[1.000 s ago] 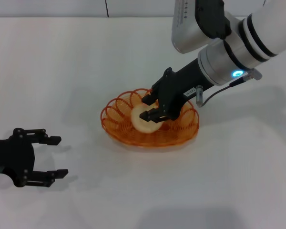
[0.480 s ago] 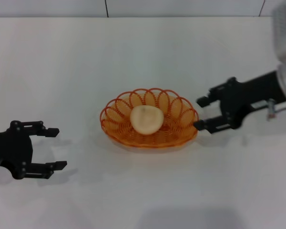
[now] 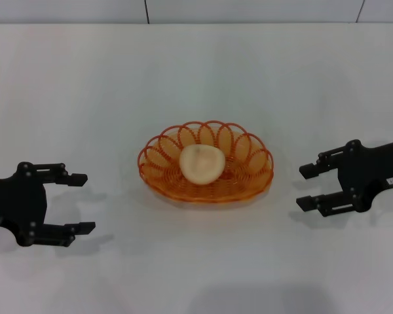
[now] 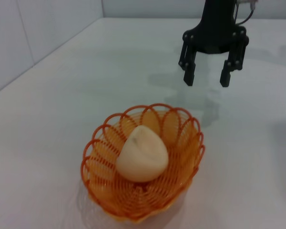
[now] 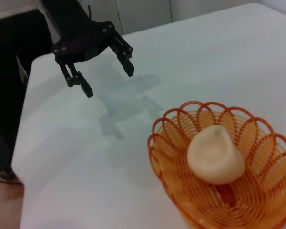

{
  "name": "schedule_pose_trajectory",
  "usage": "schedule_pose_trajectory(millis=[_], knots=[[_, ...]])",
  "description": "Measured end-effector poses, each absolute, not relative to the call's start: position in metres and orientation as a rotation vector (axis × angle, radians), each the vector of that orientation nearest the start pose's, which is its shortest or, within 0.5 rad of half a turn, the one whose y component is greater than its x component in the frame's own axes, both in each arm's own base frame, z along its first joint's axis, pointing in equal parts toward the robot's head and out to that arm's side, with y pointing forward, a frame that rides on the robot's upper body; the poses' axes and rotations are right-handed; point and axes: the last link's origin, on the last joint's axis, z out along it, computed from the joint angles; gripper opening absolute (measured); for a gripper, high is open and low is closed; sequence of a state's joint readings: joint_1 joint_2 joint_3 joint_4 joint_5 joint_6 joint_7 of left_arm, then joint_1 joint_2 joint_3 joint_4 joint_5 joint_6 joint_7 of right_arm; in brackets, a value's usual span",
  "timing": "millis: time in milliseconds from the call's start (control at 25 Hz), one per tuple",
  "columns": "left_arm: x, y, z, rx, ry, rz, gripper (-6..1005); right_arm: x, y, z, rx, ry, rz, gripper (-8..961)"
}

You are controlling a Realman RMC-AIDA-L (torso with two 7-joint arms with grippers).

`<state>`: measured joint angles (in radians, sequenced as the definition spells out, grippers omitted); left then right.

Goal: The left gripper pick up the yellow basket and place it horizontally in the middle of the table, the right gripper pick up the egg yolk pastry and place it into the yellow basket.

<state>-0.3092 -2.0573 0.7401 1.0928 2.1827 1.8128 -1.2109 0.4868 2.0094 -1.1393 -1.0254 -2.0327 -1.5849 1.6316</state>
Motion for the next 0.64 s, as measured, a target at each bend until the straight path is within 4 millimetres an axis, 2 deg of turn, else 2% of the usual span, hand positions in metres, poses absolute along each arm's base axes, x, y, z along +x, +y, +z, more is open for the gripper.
schedule_pose_trajectory(millis=[640], knots=[[-0.2937, 0.2737, 0.0585, -2.907, -0.172, -0.267, 773, 0.2378, 0.3224, 0.0198, -3.022, 0.374, 0.227, 598]])
